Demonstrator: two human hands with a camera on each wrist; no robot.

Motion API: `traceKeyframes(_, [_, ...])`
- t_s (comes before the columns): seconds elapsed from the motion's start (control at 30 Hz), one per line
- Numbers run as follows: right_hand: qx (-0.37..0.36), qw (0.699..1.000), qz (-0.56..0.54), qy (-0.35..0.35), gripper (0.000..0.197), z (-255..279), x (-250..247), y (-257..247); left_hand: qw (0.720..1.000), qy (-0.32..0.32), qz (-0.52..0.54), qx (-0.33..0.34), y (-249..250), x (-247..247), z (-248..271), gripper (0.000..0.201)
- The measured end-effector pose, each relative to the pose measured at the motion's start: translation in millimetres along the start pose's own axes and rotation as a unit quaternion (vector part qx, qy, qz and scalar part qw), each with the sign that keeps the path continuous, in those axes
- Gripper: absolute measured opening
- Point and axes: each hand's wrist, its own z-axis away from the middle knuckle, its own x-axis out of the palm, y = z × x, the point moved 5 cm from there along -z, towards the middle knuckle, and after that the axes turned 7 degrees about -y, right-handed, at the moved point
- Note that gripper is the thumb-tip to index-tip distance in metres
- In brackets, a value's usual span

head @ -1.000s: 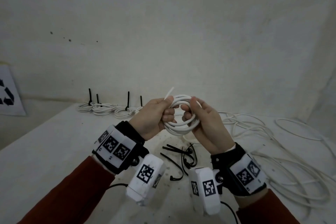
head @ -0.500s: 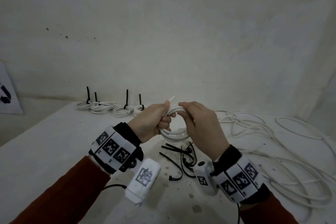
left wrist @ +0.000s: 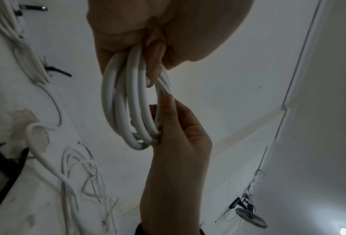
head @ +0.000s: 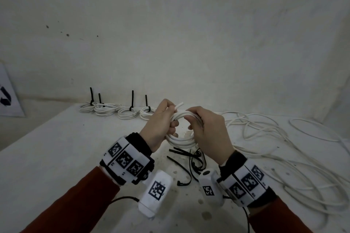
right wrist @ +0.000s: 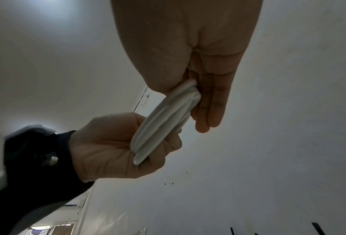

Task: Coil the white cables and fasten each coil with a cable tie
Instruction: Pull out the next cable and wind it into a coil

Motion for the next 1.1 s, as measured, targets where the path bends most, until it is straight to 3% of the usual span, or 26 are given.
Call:
traceKeyframes(0.13, [-0.016, 1.0, -0.001, 0.021, 0.013, 1.7, -0.9, 0.2, 0.999, -0.016, 0.033, -0.006, 1.4, -0.8, -1.5, 0.019])
traceKeyframes(0.3, [-0.031, 0.999, -0.008, 0.03, 0.035, 0.4, 1.4, 1.6, 0.998, -0.011, 0.061, -0.023, 2.1, -1.2, -5.1, 0.02])
traceKeyframes(0.47, [-0.058, 0.997, 0.033, 0.024, 0.039, 0.6, 1.4, 2.3, 0.997, -0.029, 0.067, -0.023, 3.5, 0.0, -4.1, 0.015])
traceKeyframes(0.73, [-0.039, 0.999, 0.018, -0.024, 0.045, 1.1, 9.6, 2.6, 0.999, -0.011, -0.048, 0.005, 3.5, -4.4, -2.2, 0.015])
traceKeyframes(0.9, [-0.024, 0.999, 0.008, -0.032, 0.042, 0.8, 9.8, 3.5, 0.999, -0.043, -0.004, -0.009, 1.2, -3.1, -0.1, 0.022])
traceKeyframes(1.1, [0.006, 0.999, 0.007, -0.039, 0.047, 1.5, 5.4, 9.5, 0.994, -0.053, -0.078, 0.063, -2.9, 2.7, 6.0, 0.006])
